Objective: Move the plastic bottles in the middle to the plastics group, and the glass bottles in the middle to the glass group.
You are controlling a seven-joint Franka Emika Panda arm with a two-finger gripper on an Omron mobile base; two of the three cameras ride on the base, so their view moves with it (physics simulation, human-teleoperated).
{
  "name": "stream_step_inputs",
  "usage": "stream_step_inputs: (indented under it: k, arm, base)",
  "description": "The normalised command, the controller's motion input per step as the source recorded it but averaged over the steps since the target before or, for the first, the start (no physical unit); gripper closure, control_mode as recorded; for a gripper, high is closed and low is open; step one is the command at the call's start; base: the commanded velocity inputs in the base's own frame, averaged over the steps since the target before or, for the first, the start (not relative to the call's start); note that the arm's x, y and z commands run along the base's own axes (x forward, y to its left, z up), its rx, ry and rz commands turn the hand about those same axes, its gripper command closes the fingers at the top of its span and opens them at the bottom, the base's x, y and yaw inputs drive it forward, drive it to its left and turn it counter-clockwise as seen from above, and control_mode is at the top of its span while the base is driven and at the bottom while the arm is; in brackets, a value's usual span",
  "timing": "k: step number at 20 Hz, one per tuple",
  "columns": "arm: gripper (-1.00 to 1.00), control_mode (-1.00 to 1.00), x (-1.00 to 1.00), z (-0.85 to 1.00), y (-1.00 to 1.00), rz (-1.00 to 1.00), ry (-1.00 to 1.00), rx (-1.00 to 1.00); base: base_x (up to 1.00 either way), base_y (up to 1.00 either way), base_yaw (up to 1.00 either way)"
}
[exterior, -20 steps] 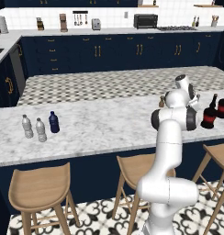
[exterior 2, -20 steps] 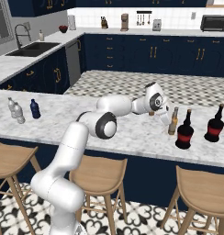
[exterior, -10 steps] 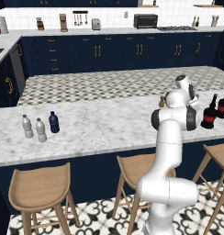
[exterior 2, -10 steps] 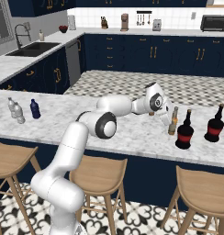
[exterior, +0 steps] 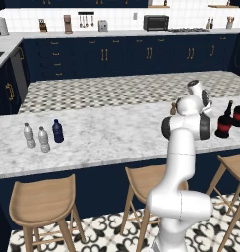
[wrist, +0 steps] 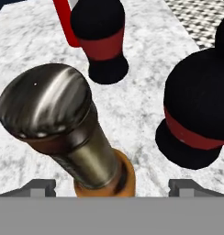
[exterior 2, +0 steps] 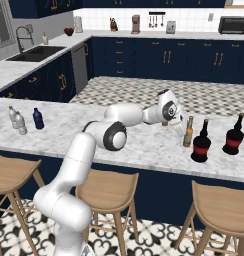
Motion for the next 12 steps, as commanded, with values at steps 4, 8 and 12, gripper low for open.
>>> stream_step_inputs:
  k: [4,8,12]
  arm:
    - [-1.0,-1.0,-0.05,0.12,0.69,-0.02,0.0,-0.01]
    - [-1.0,-1.0,-0.13,0.13,0.72,-0.02,0.0,-0.02]
    - [-1.0,-1.0,-0.49,0.14,0.77,0.0,0.0,-0.01]
  base:
    - [0.0,0.0,0.0]
    - [0.0,0.0,0.0]
    - [0.0,0.0,0.0]
